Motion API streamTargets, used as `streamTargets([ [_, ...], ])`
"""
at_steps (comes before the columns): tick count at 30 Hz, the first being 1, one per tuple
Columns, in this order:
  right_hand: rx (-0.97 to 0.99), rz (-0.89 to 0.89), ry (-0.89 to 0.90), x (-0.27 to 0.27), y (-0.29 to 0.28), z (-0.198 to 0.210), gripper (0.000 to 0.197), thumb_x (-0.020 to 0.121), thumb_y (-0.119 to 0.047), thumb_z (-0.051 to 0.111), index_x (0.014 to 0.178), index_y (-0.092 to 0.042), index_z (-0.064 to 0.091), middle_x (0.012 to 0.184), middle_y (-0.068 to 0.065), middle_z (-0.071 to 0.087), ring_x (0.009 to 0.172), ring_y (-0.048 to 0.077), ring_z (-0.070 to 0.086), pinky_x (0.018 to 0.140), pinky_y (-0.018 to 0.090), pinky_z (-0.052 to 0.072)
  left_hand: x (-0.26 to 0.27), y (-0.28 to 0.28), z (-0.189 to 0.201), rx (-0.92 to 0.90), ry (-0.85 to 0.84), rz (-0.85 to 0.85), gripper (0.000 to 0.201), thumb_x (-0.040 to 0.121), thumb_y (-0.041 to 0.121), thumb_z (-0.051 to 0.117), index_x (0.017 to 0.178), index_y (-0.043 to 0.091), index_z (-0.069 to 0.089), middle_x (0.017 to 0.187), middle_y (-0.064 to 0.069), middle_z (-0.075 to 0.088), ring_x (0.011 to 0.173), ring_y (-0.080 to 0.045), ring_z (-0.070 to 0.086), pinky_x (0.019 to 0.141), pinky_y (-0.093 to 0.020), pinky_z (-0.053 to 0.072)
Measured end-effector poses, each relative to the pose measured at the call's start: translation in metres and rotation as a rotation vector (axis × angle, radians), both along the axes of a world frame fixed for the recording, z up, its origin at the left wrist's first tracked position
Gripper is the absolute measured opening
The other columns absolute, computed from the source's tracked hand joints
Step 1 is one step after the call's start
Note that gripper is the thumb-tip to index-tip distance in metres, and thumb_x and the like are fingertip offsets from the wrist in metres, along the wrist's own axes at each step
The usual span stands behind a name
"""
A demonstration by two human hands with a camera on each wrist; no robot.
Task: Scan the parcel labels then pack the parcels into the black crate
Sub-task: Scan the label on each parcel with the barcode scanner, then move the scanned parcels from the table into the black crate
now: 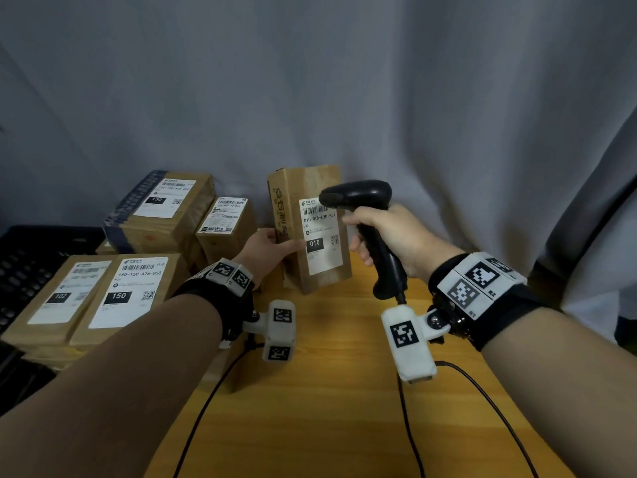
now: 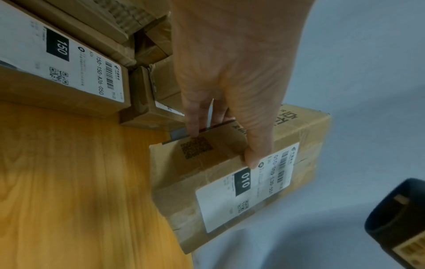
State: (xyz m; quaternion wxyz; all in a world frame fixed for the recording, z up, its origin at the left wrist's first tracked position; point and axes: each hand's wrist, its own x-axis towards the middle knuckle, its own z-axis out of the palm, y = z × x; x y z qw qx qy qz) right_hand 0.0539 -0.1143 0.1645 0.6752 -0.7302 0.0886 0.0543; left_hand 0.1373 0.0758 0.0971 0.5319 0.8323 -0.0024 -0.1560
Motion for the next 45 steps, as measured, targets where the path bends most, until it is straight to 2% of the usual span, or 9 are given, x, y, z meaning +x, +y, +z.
streamTargets([
  [6, 0.064, -0.206, 0.142, -0.002, -0.035, -0.061, 0.020, 0.085, -0.008, 0.066, 0.102, -0.009, 0.055, 0.071, 0.006, 0.056, 0.059, 0.017, 0.058, 0.056, 0.025, 0.055, -0.009, -0.002, -0.020, 0.007, 0.105, 0.060, 0.044, 0.085, 0.032, 0.069, 0.121, 0.010, 0.059, 0.093, 0.005, 0.065, 0.082, -0.009, 0.061, 0.065, -0.021, 0.048],
  [10, -0.137, -0.434, 0.304, -0.015, -0.066, -0.141, 0.015, 0.083, -0.017, 0.071, 0.092, -0.011, 0.061, 0.083, 0.009, 0.061, 0.077, 0.026, 0.059, 0.073, 0.034, 0.047, -0.028, -0.004, -0.057, 0.027, 0.198, 0.093, 0.022, 0.086, 0.033, 0.068, 0.100, 0.017, 0.062, 0.098, 0.000, 0.069, 0.083, -0.011, 0.063, 0.072, -0.026, 0.052],
  [19, -0.200, -0.517, 0.612, -0.050, -0.081, -0.265, 0.040, 0.087, -0.031, 0.068, 0.107, 0.002, 0.059, 0.094, 0.012, 0.062, 0.086, 0.032, 0.060, 0.068, 0.035, 0.044, -0.066, -0.010, -0.116, 0.080, 0.343, 0.109, 0.032, 0.088, 0.034, 0.066, 0.116, 0.021, 0.059, 0.090, 0.012, 0.064, 0.082, -0.003, 0.058, 0.070, -0.020, 0.048],
  [22, -0.345, -0.595, 0.624, -0.032, -0.075, -0.257, 0.041, 0.092, -0.014, 0.057, 0.130, -0.004, 0.045, 0.093, 0.007, 0.054, 0.075, 0.028, 0.051, 0.070, 0.034, 0.043, -0.063, -0.015, -0.117, 0.071, 0.333, 0.110, 0.036, 0.087, 0.036, 0.066, 0.119, 0.020, 0.060, 0.088, 0.013, 0.063, 0.083, -0.002, 0.058, 0.068, -0.019, 0.047],
  [26, -0.589, -0.745, 0.596, -0.009, -0.062, -0.228, 0.062, 0.088, -0.025, 0.059, 0.142, -0.011, 0.033, 0.141, 0.016, 0.046, 0.131, 0.035, 0.042, 0.110, 0.047, 0.031, -0.051, -0.016, -0.106, 0.040, 0.309, 0.101, 0.032, 0.086, 0.038, 0.067, 0.112, 0.020, 0.062, 0.098, 0.007, 0.066, 0.095, -0.012, 0.061, 0.083, -0.029, 0.050],
  [29, -0.539, -0.702, 0.342, 0.006, -0.053, -0.208, 0.054, 0.086, -0.028, 0.063, 0.134, -0.014, 0.043, 0.134, 0.012, 0.050, 0.122, 0.031, 0.049, 0.105, 0.043, 0.039, -0.038, -0.010, -0.085, -0.050, 0.298, 0.134, 0.014, 0.086, 0.037, 0.067, 0.092, 0.026, 0.061, 0.095, 0.008, 0.066, 0.095, -0.013, 0.061, 0.084, -0.029, 0.050],
  [33, -0.339, -0.608, -0.006, 0.033, -0.016, -0.154, 0.031, 0.089, -0.006, 0.055, 0.120, -0.006, 0.055, 0.108, 0.005, 0.055, 0.097, 0.017, 0.052, 0.090, 0.027, 0.042, -0.021, 0.018, -0.047, -0.190, 0.235, 0.182, 0.065, 0.066, 0.051, 0.073, 0.120, 0.017, 0.062, 0.108, -0.001, 0.071, 0.103, -0.021, 0.065, 0.095, -0.041, 0.051],
  [37, -0.247, -0.551, -0.235, 0.073, 0.053, -0.088, 0.020, 0.087, -0.002, 0.053, 0.104, -0.013, 0.057, 0.095, 0.001, 0.059, 0.089, 0.013, 0.055, 0.076, 0.015, 0.043, -0.002, 0.068, 0.005, -0.319, 0.109, 0.128, 0.055, 0.072, 0.050, 0.068, 0.117, 0.019, 0.065, 0.104, 0.000, 0.074, 0.101, -0.026, 0.068, 0.090, -0.047, 0.054],
  [45, -0.052, -0.386, -0.361, 0.117, 0.224, -0.010, 0.020, 0.092, -0.007, 0.051, 0.090, -0.026, 0.054, 0.096, 0.008, 0.064, 0.093, 0.026, 0.065, 0.090, 0.044, 0.054, 0.050, 0.239, 0.079, -0.349, -0.103, 0.099, 0.025, 0.091, 0.035, 0.059, 0.100, 0.015, 0.070, 0.086, 0.001, 0.074, 0.076, -0.014, 0.068, 0.058, -0.025, 0.053],
])
